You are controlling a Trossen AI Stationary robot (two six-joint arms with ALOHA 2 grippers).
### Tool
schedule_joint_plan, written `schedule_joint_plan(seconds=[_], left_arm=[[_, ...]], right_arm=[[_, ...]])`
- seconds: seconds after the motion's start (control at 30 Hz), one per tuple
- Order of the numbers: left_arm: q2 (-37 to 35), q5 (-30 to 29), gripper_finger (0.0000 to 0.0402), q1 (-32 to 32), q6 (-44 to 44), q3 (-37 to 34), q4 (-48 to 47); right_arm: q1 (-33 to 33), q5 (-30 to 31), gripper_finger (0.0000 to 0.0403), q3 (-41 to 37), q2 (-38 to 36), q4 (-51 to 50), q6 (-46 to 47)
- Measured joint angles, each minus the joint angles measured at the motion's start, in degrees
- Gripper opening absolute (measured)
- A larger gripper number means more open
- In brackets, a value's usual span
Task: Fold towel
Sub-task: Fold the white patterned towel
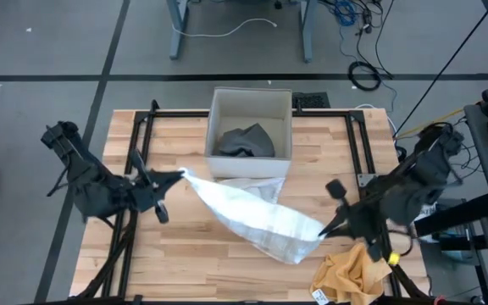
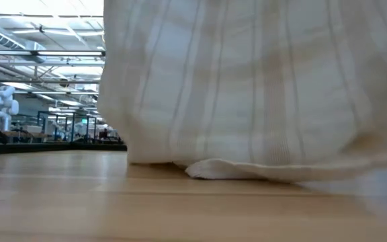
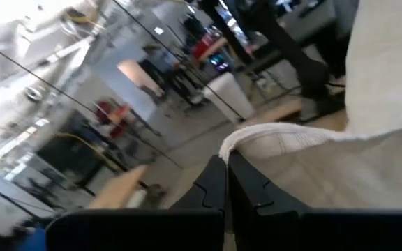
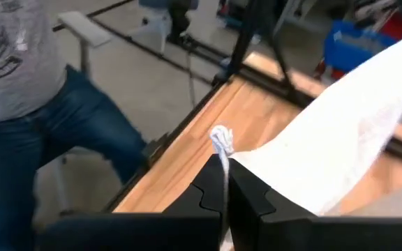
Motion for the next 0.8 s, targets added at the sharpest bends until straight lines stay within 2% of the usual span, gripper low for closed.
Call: schedule_joint_plan(seconds=[0.2,0.4,0.6,0.8], left_arm=[[2.4,0.4,0.0000,-3.3,-19.5,0.0,-16.2],[6.3,5.5,0.0000,-3.3,-36.2,0.0,-30.2],[10.4,10.1,0.0000,-2.7,-48.6,0.0,-41.2],[15.5,11.7,0.0000,1.4,-56.8,0.0,-51.3]], right_arm=[[-0.4,-1.1,0.0000,0.0,6.3,-2.3,4.3],[-1.6,-1.0,0.0000,0.0,12.4,-5.8,7.8],[-3.1,-1.0,0.0000,-0.1,17.2,-9.3,12.1],[-5.3,-0.5,0.0000,-0.1,20.7,-15.2,16.2]])
